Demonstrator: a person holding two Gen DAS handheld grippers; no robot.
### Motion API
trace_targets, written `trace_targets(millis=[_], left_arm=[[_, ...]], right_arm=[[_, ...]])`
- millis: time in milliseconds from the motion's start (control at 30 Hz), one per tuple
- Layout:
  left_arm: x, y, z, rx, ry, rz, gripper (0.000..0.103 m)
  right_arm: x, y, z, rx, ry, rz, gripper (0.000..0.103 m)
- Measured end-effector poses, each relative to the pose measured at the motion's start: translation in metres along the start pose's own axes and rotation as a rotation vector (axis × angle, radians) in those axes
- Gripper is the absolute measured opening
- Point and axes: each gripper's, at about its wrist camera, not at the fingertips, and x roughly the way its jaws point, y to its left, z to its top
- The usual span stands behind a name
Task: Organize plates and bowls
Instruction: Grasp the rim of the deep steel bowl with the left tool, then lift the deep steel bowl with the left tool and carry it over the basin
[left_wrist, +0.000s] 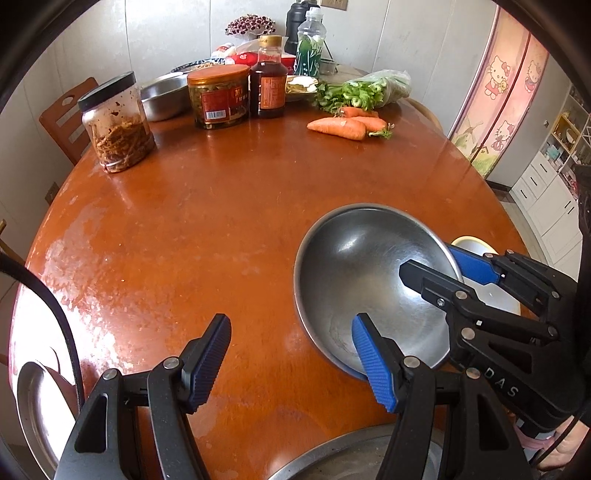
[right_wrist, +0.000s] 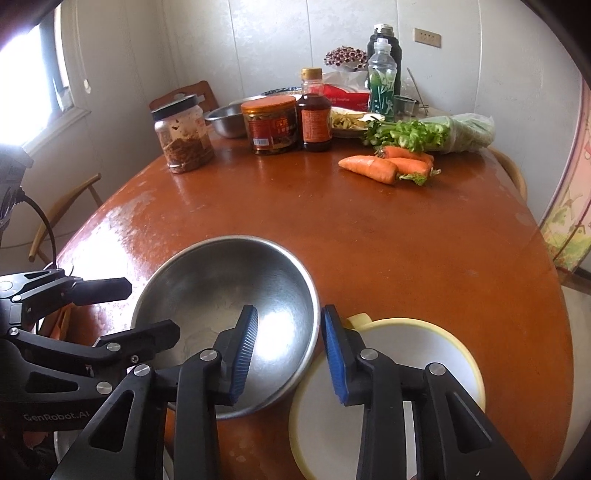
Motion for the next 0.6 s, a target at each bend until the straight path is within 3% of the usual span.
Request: trace_targets(millis=[333,600], left_arm=[[0.01,0.005,-0.002,-0.028,0.042,-0.051,0.065],[0.004,0.006,-0.003,-0.026,0.028,-0.08,0.042]], right_arm=[[0.004,0.003,0.001,0.018,0.015,0.015,0.035],[0.006,0.011,0.001,0.038,0.029,0.063,0.033]])
